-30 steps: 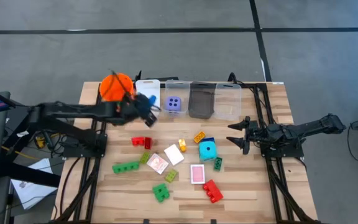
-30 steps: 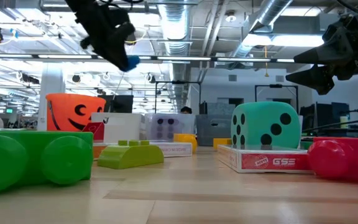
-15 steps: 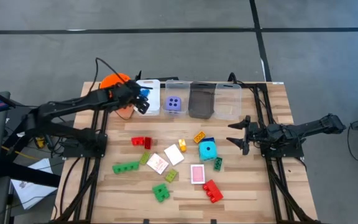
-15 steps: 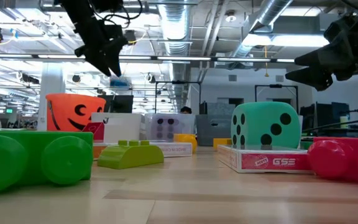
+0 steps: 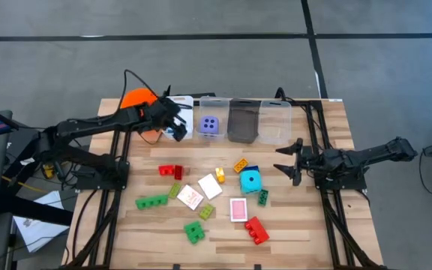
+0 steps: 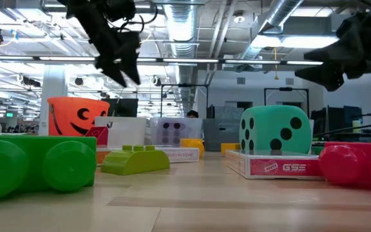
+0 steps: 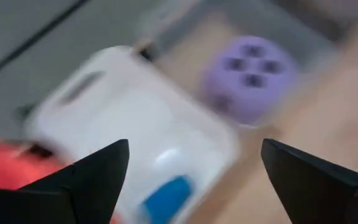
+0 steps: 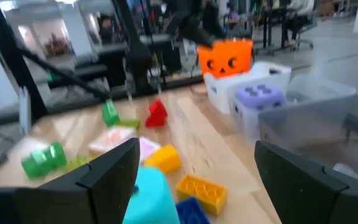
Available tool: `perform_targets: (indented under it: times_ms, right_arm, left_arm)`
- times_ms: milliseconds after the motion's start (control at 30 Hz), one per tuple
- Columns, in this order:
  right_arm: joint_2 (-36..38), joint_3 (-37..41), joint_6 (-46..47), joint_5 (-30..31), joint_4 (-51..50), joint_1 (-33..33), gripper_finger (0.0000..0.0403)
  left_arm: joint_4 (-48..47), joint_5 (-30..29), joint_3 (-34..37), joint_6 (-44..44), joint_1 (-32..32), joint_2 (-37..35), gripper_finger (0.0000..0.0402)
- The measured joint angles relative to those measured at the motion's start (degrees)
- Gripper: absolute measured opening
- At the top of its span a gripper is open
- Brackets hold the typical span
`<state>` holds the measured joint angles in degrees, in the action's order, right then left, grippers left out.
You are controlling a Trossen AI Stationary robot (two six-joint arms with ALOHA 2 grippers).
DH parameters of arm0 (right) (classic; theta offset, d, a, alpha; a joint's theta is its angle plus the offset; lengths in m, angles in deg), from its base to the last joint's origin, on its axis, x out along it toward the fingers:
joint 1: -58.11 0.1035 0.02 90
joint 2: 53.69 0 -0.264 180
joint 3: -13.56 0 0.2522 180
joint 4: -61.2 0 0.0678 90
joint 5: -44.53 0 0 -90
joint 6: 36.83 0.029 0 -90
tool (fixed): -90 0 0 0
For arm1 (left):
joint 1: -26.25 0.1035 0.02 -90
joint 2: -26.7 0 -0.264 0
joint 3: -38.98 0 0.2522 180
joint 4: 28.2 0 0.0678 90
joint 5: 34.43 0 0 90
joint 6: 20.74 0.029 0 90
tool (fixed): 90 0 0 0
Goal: Pick & Place Toys
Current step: Put the left red game piece into the white bin
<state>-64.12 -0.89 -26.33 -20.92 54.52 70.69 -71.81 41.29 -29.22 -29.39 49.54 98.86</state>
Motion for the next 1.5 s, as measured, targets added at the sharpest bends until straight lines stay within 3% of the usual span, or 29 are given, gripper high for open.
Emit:
perform_targets:
  times_ms: [167,267,333,533,633,800,1000,1100,1300,1500]
  right_arm:
    - [0.00,-0.07,1.96,-0.01,3.70,0.00,0.0311]
    - [-0.06,0.00,1.70,0.73,6.67,-0.02,0.0311]
    - [0.00,-0.09,1.26,1.02,9.81,-0.31,0.0311]
    - [-0.02,-0.07,1.12,-0.09,14.49,0.31,0.0311]
    - [-0.07,-0.07,-0.82,-0.09,19.56,0.44,0.0311]
    - [-0.04,-0.09,-7.80,-0.74,29.67,0.52,0.0311]
    - [-0.19,-0.11,-12.84,-0.67,29.58,-0.36,0.0311]
    - [-0.59,-0.09,-13.59,-0.58,28.69,-1.55,0.0311]
    - [-1.46,-0.09,-13.56,-0.50,28.58,-4.26,0.0311]
    - [-2.99,-0.09,-13.53,-0.50,28.70,-6.24,0.0311]
  left_arm:
    - [11.39,22.50,5.69,5.82,-5.01,-0.55,0.0351]
    - [10.46,27.02,8.03,6.72,-9.77,-0.54,0.0343]
    - [8.82,26.05,9.24,6.43,-13.40,-0.53,0.0339]
    - [-2.57,10.26,10.32,3.79,-24.00,-0.53,0.0334]
    - [-7.78,5.83,10.32,2.35,-27.17,-0.53,0.0333]
    - [-10.03,4.59,10.32,-2.17,-28.68,-0.53,0.0333]
    - [-16.05,-2.46,10.34,-2.31,-27.89,-0.53,0.0333]
    - [-15.22,-2.06,11.95,-2.33,-26.64,-0.55,0.0333]
    - [-9.88,4.71,18.49,-1.91,-24.36,-0.53,0.0333]
    - [-6.66,4.81,20.34,-1.85,-23.18,-0.55,0.0333]
